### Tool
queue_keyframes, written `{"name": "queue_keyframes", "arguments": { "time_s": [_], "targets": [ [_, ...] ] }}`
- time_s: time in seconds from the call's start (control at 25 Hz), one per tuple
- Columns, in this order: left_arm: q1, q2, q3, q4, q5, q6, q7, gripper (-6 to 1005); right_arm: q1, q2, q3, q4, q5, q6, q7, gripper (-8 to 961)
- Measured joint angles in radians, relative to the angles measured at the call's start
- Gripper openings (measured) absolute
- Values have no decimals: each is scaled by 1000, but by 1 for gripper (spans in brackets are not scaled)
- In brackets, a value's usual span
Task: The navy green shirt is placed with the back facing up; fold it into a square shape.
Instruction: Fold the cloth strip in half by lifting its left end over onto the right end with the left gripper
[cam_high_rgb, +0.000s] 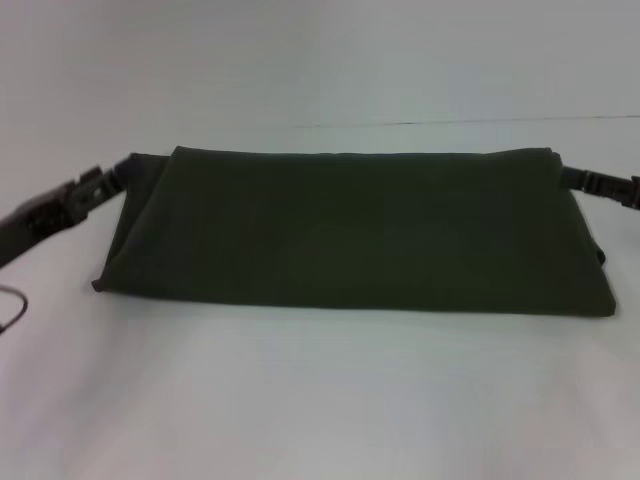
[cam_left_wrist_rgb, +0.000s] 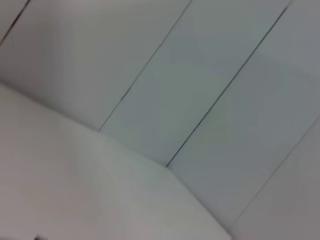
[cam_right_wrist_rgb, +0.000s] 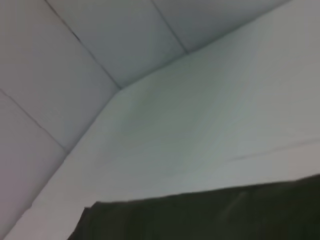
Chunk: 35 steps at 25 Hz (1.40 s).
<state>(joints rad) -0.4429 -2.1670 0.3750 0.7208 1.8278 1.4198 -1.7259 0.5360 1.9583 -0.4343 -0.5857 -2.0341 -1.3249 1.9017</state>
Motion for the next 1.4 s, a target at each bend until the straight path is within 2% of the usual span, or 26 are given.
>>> {"name": "queue_keyframes", "arguments": {
  "time_s": [0.24, 0.68, 1.0, 1.4],
  "targets": [
    [36, -3, -2, -17, 42, 5, -2, 875, -25, -15, -17, -6, -1, -40, 36, 731],
    [49, -3, -5, -18, 113, -6, -29, 876, -34, -28, -18, -7, -16, -45, 68, 729],
    [47, 2, -5, 10, 216, 18, -216, 875, -34, -30, -15, -8, -16, -45, 68, 729],
    [35, 4, -13, -6, 272, -77, -385, 876, -25, -32, -16, -8, -15, -37, 75, 729]
  ]
}}
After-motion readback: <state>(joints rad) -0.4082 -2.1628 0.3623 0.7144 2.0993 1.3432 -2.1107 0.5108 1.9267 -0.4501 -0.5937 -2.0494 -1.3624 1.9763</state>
